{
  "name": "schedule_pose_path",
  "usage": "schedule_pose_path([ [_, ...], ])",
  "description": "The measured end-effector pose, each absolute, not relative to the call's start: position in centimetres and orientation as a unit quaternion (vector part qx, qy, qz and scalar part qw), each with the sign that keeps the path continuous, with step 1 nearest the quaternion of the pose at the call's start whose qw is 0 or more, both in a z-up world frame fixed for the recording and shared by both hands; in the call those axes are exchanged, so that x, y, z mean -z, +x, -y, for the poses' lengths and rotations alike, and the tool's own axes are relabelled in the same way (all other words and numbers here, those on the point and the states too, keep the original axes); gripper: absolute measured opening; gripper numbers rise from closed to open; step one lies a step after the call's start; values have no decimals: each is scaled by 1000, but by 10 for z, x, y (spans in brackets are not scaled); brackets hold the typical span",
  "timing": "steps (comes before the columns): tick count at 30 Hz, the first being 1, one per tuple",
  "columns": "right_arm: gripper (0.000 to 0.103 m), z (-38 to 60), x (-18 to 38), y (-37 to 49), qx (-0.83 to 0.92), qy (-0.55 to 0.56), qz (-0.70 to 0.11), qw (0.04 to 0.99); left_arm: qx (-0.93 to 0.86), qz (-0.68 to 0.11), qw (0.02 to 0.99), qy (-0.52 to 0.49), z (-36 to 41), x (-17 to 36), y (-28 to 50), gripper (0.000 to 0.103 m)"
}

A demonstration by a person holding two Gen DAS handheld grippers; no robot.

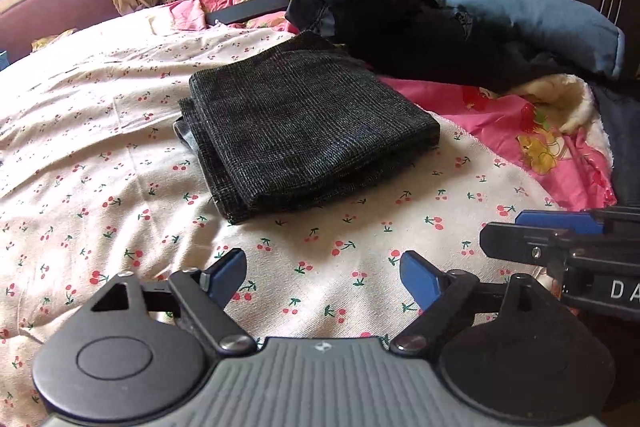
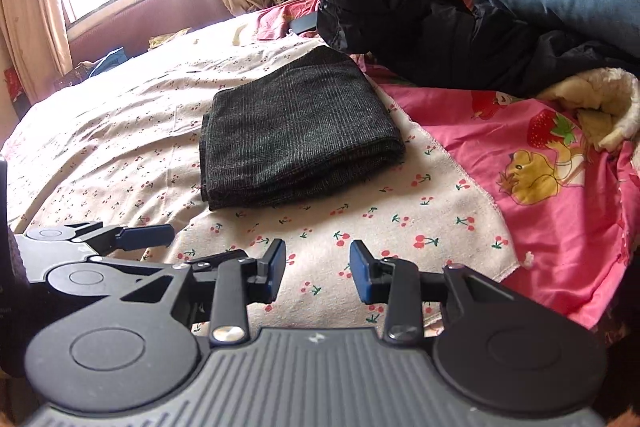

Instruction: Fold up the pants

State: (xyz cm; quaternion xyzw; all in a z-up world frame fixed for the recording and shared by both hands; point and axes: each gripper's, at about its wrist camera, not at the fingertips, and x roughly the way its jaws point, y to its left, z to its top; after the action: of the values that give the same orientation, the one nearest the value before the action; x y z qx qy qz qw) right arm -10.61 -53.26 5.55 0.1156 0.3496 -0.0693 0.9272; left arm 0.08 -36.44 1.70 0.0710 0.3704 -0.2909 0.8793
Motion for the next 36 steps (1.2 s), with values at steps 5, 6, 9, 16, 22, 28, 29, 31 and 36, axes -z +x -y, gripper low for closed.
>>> schedule_pose_path([
  [5,37,526,-57,-118,77,120,-350,926,286,-356,887,66,358,-24,-5,103],
  [6,37,525,-57,-119,78,119,-350,926,284,-354,889,64,356,-25,-6,103],
  [9,38,521,-57,-124,82,122,-352,924,284,-357,888,53,351,-27,-7,103],
  [16,38,510,-58,-128,89,117,-361,921,259,-385,885,31,338,-18,-11,103],
  [22,38,503,-52,-131,97,114,-378,914,252,-389,886,16,332,-17,-13,103],
  [28,38,506,-55,-133,114,116,-377,912,243,-400,882,53,339,-14,-16,103],
  [29,38,506,-55,-133,117,115,-378,911,245,-396,883,58,340,-15,-19,103],
  [31,38,508,-55,-131,118,113,-380,911,252,-393,882,66,342,-14,-22,103],
  [36,38,508,-51,-124,126,104,-389,906,250,-402,878,68,343,-11,-21,103],
])
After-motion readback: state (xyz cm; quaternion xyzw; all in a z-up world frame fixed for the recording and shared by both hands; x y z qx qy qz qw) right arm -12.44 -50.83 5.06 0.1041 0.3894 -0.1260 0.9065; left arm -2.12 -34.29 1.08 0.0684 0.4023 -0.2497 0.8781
